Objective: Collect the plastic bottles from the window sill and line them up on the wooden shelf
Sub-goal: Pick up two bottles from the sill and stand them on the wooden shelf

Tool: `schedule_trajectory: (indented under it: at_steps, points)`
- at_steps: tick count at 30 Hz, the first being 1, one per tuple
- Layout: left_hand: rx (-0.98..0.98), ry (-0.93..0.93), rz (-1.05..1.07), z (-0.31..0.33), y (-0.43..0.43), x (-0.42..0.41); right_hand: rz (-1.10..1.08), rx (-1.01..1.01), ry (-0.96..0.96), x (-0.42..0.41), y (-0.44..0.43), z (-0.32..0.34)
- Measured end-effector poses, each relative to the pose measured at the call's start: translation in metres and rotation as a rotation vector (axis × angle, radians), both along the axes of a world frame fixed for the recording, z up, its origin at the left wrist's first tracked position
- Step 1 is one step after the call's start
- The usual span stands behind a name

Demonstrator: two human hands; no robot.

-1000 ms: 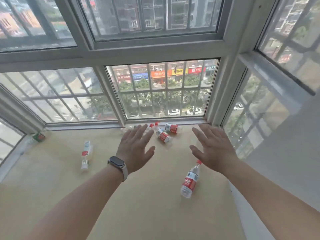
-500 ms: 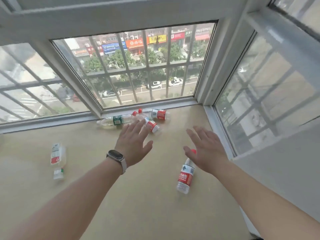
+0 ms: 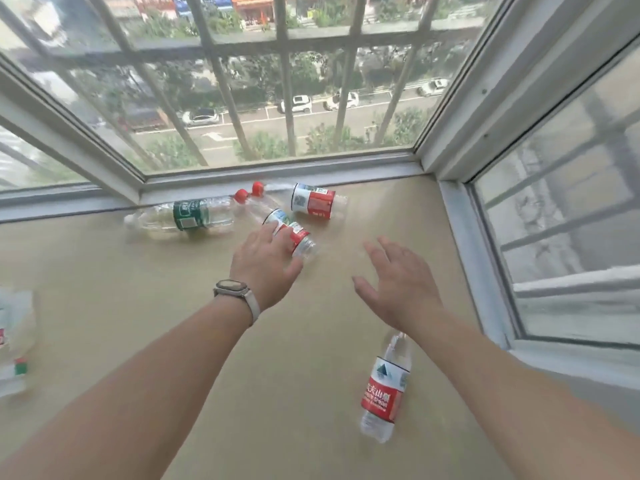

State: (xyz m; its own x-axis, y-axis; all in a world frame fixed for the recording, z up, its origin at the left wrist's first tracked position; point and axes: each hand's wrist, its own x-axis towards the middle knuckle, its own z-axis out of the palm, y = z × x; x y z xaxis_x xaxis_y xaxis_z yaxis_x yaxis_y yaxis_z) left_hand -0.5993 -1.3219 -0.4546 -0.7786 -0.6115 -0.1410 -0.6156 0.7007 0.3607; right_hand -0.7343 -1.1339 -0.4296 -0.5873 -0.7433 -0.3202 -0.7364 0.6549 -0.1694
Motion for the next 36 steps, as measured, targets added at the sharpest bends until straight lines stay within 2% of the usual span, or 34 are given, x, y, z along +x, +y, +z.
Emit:
schedule_trajectory:
  at_steps: [5, 13, 18, 24, 33, 36]
  points:
    - [0.237, 0.057, 0.467, -0.059, -0.014, -0.032, 0.049, -0.078, 0.031, -0.039, -0.058, -0.057]
    - [0.565, 0.26, 0.852, -0.116, -0.021, -0.063, 0.103, -0.119, 0.074, -0.081, -0.121, -0.124]
    - [0.64, 0.295, 0.957, -0.127, -0.028, -0.075, 0.187, -0.154, 0.1, -0.099, -0.15, -0.14]
    - [0.746, 0.275, 1.032, -0.127, -0.032, -0.085, 0.223, -0.093, 0.017, -0.099, -0.176, -0.144]
    - [0.735, 0.285, 0.961, -0.122, -0.014, -0.066, 0.055, -0.104, -0.066, -0.078, -0.164, -0.149]
    - [0.673, 0.274, 0.92, -0.109, -0.007, -0.053, -0.007, -0.129, -0.103, -0.068, -0.153, -0.139]
